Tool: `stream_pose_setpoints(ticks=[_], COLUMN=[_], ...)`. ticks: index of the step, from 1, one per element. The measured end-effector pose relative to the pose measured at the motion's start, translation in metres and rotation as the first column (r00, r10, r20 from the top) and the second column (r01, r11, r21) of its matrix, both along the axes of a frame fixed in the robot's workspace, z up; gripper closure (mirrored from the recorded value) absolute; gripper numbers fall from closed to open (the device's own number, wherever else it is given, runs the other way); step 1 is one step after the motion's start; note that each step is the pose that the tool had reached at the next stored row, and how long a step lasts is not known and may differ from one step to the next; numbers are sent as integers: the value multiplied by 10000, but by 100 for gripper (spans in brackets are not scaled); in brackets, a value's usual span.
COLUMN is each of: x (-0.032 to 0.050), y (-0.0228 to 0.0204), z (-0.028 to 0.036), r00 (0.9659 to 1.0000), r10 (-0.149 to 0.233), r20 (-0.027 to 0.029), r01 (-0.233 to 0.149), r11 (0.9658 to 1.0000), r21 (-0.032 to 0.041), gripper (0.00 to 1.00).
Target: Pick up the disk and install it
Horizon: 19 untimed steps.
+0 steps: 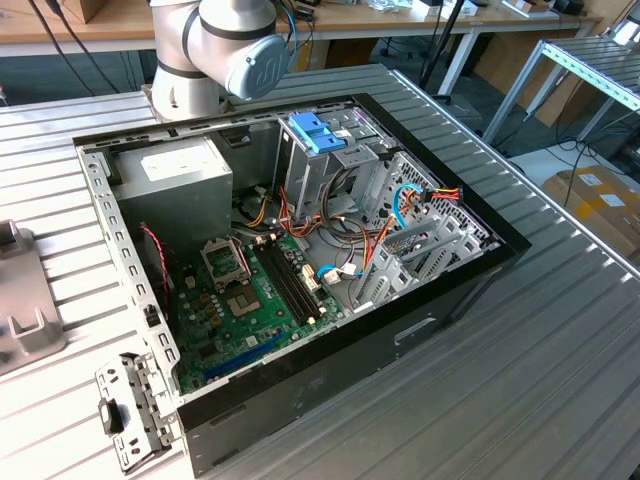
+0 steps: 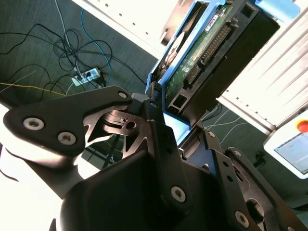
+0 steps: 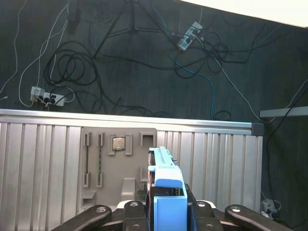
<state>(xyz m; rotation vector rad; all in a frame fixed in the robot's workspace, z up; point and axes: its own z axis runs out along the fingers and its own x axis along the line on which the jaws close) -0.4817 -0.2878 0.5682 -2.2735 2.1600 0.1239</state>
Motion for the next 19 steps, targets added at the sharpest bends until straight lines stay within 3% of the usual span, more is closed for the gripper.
stream_pose_setpoints(ticks=[9,19], x=[31,55], y=[-15,-124], z=[-11,-54], r00=[10000,10000], r10=[1,0], r20=[-4,-11], r01=[-1,0], r11=[10000,10000], r21=[-4,-4], gripper=[63,63])
